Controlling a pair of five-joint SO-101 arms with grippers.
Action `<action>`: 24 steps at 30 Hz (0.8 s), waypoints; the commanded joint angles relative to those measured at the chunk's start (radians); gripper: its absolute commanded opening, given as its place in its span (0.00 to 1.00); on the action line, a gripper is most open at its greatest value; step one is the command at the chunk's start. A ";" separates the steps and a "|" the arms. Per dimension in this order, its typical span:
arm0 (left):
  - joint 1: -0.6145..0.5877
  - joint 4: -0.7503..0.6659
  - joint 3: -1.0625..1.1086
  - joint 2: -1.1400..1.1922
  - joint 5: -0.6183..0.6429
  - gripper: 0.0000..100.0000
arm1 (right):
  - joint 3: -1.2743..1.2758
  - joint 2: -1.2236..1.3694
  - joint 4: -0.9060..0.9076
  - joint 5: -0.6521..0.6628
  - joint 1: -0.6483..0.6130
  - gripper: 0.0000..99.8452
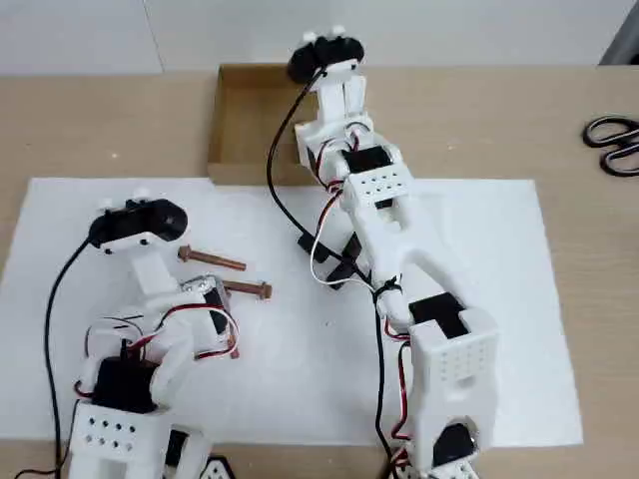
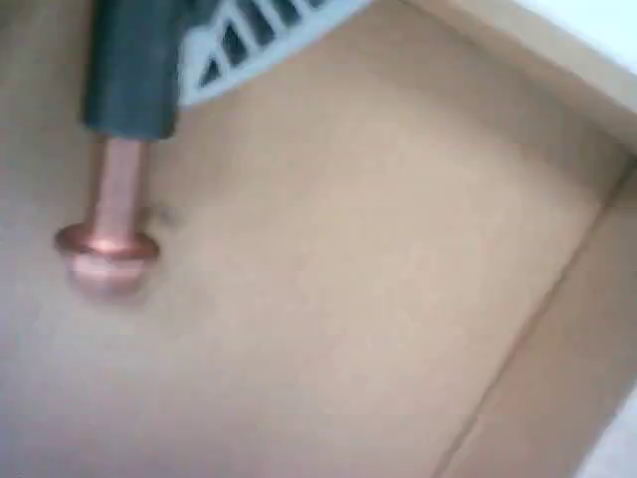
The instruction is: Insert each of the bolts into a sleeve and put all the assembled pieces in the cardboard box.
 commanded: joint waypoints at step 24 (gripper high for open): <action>-0.003 0.060 -0.085 -0.011 -0.009 0.01 | -0.049 -0.395 1.073 -0.002 -0.027 0.20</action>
